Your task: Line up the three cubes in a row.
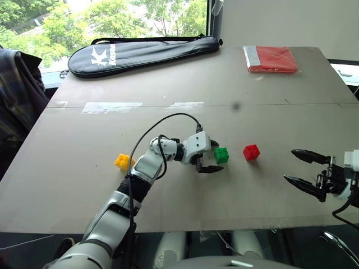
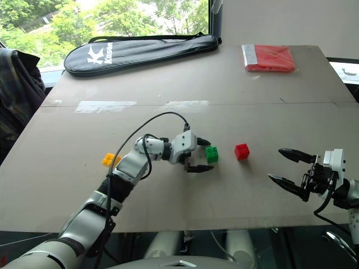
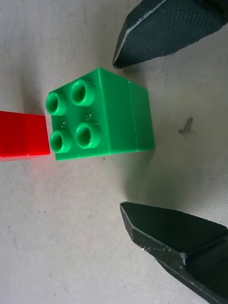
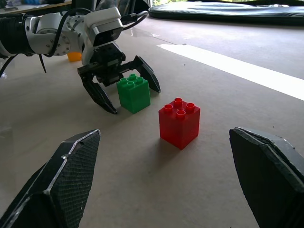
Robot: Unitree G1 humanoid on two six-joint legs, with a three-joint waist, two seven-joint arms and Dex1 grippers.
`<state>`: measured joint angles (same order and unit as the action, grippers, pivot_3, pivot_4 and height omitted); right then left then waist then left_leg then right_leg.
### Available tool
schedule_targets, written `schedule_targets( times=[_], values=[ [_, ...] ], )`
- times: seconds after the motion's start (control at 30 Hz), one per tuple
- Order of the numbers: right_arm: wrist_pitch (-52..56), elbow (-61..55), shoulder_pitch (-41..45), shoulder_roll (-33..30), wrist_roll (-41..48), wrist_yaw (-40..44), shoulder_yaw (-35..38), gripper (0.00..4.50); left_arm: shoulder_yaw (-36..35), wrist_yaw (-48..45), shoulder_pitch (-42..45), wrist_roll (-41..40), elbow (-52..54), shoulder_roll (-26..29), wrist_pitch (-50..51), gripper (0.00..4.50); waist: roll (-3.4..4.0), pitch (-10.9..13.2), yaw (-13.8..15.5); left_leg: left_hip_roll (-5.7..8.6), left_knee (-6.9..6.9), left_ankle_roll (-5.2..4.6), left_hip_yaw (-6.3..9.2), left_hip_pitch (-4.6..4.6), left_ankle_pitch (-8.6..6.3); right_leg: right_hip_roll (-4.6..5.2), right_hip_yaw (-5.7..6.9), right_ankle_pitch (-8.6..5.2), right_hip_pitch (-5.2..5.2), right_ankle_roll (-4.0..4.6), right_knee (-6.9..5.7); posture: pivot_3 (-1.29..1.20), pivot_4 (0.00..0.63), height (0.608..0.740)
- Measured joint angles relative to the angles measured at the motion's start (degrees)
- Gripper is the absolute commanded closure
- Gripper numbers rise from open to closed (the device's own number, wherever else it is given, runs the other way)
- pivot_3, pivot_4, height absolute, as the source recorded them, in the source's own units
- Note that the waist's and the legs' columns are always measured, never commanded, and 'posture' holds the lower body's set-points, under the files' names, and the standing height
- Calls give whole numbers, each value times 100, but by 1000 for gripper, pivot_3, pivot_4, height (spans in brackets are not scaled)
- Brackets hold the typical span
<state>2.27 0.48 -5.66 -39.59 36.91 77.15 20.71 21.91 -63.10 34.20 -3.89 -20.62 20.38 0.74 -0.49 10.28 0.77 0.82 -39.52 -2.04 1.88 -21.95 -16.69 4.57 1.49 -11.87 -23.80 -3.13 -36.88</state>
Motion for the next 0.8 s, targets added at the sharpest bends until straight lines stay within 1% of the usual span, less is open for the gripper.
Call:
schedule_targets(
  times=[0.1, 0.23, 0.27, 0.3, 0.33, 0.37, 0.5, 0.53, 0.57, 0.6, 0.67, 0.73, 0.8],
  values=[
    [5, -19, 5, 1, 2, 1, -7, 0, -26, 88, -119, 32, 232, 102, 41, 69, 0, 0, -15, -1, 0, 0, -1, 1, 0, 0, -2, 0, 0, 0, 0, 0, 150, 694],
    [50, -47, 27, 5, 37, 31, -29, 0, -304, 114, -636, -66, 1092, 584, 449, 69, 0, 0, -52, -7, 4, 0, -1, 4, 0, -2, -3, 0, -2, 1, -2, 0, 150, 694],
    [125, -61, 40, 3, 68, 70, -59, 0, -466, 126, -891, -198, 1519, 749, 666, 69, 0, 1, -55, -7, 3, 0, 0, 1, 0, -2, -3, 0, -3, 1, -2, 0, 150, 694],
    [145, -66, 28, 4, 86, 101, -72, 0, -562, 123, -996, -288, 1719, 810, 754, 69, 0, 1, -48, -8, 4, 0, 1, 1, 0, 0, -3, 0, -2, 1, -2, 0, 150, 694],
    [204, -78, 45, 2, 113, 135, -139, 0, -737, 122, -1185, -486, 2111, 926, 989, 69, 0, 1, -35, -7, 2, 1, 2, 0, 0, 2, -2, 0, -3, 1, -1, 0, 150, 694],
    [256, -125, 63, 1, 130, 205, -239, 0, -1053, 118, -1594, -887, 2913, 1135, 1361, 69, 0, 1, -33, -8, 2, 1, 2, -1, 0, 8, -4, -1, -3, 2, 1, 0, 150, 694],
    [278, -152, 157, 4, 135, 256, -304, 0, -1460, 436, -2481, -1629, 4739, 1381, 2212, 69, 0, 2, -4, -4, 2, 0, -1, -2, -1, 39, -8, -1, -1, 1, 8, 0, 150, 694],
    [287, -152, 276, 9, 135, 262, -368, 0, -1713, 700, -2839, -1900, 5302, 1376, 2533, 69, -1, 1, 5, -4, 2, 0, 1, -2, -1, 38, -5, -1, 0, 1, 9, 0, 150, 694],
    [288, -159, 318, 8, 144, 276, -392, 0, -1947, 904, -3082, -2079, 5549, 1341, 2713, 69, 0, 1, 3, -5, 2, 0, 1, 1, -1, 39, -6, -1, 2, 2, 6, 0, 150, 694],
    [297, -149, 378, 13, 152, 308, -426, 0, -2535, 1284, -3578, -2360, 5922, 1205, 2949, 69, 0, 1, -15, -8, 3, 0, 2, 5, -1, 38, -8, -4, 1, 7, 6, 0, 150, 694],
    [322, -68, 399, 8, 160, 364, -424, 0, -3458, 1837, -4455, -2606, 6356, 1075, 3153, 69, 0, 1, -24, -11, 7, 1, 8, 8, -1, 34, -7, -9, 4, 15, 5, 0, 150, 694],
    [372, 1, 471, 9, 162, 383, -451, 0, -3957, 2193, -5122, -2684, 6564, 825, 3127, 69, 1, 1, 11, -9, 5, 1, 6, 9, -1, 33, 3, -15, 5, 24, 4, 0, 150, 694],
    [388, 1, 538, 7, 173, 424, -467, 0, -4184, 2391, -5641, -2616, 6620, 607, 2939, 69, -2, 1, 27, -2, 1, 1, 4, 10, 0, 32, 3, -16, 12, 24, 5, 0, 150, 694]
  ],
)
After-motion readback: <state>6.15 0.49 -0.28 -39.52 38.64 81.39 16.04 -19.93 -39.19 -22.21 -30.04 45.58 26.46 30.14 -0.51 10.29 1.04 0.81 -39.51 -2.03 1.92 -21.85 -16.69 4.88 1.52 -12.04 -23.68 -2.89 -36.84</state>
